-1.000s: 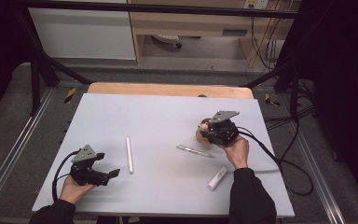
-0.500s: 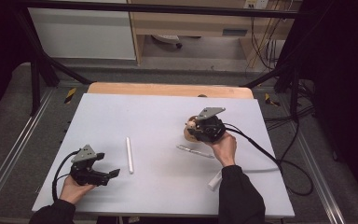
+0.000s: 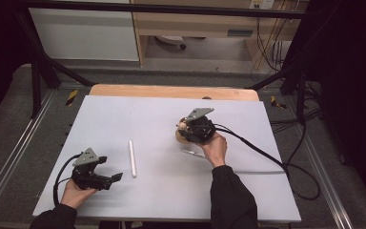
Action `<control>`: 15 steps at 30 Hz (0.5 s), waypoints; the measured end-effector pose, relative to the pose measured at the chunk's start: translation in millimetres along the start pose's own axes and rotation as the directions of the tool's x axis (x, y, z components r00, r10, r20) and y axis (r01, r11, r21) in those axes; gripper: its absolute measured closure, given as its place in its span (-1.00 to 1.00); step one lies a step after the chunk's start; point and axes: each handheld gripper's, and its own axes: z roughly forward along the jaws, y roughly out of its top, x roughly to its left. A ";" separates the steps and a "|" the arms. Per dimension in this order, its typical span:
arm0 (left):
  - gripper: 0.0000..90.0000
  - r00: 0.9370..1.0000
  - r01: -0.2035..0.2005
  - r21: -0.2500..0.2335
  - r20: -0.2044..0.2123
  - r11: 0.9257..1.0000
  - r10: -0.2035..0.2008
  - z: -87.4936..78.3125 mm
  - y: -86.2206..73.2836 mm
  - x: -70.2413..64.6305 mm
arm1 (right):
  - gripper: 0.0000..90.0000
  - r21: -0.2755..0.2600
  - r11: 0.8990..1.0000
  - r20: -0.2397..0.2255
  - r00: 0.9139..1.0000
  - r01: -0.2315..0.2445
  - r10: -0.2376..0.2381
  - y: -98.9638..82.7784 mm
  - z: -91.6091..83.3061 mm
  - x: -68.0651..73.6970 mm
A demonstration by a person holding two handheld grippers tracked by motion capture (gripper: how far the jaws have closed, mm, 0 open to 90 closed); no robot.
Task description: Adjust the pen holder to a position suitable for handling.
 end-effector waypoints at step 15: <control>-0.90 1.000 0.000 -0.001 0.003 1.000 0.000 -0.1 0.0 0.3 | 0.47 0.009 1.000 -0.023 1.000 0.001 -0.001 -1.1 32.8 6.0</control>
